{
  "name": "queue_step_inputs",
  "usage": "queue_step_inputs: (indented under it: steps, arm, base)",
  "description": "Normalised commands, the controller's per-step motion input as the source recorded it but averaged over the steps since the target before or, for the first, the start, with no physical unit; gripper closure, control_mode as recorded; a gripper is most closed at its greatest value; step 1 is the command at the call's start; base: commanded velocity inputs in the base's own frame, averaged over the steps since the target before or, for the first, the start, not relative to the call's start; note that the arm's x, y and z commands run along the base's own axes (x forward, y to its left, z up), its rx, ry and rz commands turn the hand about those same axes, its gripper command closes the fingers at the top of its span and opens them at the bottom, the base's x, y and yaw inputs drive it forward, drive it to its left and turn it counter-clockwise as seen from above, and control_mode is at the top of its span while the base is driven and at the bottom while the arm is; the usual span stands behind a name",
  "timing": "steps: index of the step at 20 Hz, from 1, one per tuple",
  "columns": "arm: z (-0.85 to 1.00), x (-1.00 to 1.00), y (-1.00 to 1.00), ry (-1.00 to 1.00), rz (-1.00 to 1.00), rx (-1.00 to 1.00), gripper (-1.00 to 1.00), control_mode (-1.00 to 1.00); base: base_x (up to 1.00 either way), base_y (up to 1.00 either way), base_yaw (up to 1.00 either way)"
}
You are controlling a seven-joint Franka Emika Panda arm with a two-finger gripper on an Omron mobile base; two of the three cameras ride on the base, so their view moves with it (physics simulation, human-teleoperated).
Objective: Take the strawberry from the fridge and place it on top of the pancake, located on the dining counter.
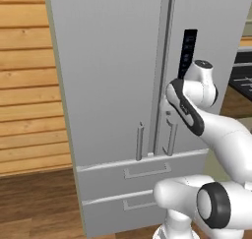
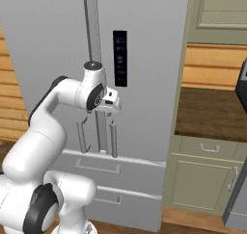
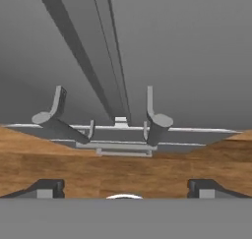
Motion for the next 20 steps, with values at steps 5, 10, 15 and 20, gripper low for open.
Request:
queue_step_inputs:
  steps: [5, 10, 15, 20]
  arm:
    - [-0.83, 0.36, -0.53, -0.09, 0.00, -0.02, -1.00, -1.00]
    - [-0.54, 0.52, -0.34, -0.06, 0.00, 0.00, -1.00, -1.00]
    - [-0.19, 0.39, 0.06, 0.00, 0.00, 0.00, -1.00, -1.00]
    - [-0.13, 0.34, 0.00, 0.00, 0.00, 0.00, -1.00, -1.00]
  base:
    - [0.00, 0.00, 0.00]
    - [0.00, 0.00, 0.00]
    - [0.00, 0.00, 0.00]
    - [0.00, 0.00, 0.00]
